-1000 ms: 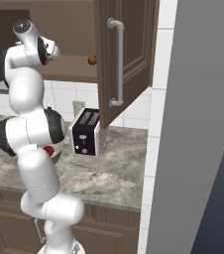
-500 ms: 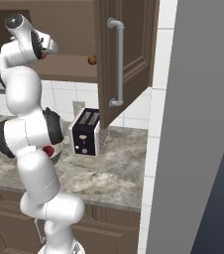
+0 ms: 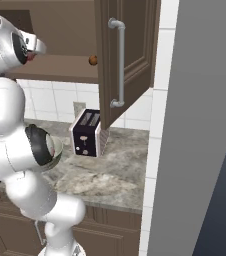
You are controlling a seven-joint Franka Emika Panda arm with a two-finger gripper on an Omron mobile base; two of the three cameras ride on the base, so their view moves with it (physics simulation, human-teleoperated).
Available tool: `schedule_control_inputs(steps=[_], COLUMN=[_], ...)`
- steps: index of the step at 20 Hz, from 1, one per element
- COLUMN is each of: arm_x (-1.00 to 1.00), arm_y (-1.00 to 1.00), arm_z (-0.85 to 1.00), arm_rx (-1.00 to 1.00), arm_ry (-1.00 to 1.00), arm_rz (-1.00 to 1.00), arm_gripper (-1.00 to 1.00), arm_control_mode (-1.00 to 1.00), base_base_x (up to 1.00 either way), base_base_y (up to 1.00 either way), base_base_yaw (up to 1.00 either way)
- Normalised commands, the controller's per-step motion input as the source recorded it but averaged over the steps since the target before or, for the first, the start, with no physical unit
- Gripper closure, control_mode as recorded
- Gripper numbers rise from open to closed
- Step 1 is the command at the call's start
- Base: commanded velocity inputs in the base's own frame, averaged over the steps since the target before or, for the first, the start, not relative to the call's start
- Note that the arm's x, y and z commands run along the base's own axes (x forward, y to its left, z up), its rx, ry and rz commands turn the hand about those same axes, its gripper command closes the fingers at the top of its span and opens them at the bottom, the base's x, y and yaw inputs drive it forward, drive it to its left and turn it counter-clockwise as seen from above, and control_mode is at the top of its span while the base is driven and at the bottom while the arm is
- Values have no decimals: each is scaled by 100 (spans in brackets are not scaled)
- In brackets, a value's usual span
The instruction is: Open the cabinet. Pick the peach and pear from the cabinet and place them into the bowl. Then close the cabinet.
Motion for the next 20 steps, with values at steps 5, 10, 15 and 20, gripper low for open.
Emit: schedule_control_inputs(steps=[5, 10, 15, 20], arm_x=[-100, -77, -14, 15], arm_y=[-5, -14, -16, -2], arm_z=[-22, -98, -100, -100], arm_rx=[0, 0, 0, -2], arm_ry=[18, 37, 41, 26], arm_rz=[0, 0, 0, 0], arm_gripper=[100, 100, 100, 100], arm_control_mode=[-100, -100, -100, -100], base_base_x=[0, 0, 0, 0], base_base_y=[0, 0, 0, 0], base_base_yaw=[0, 0, 0, 0])
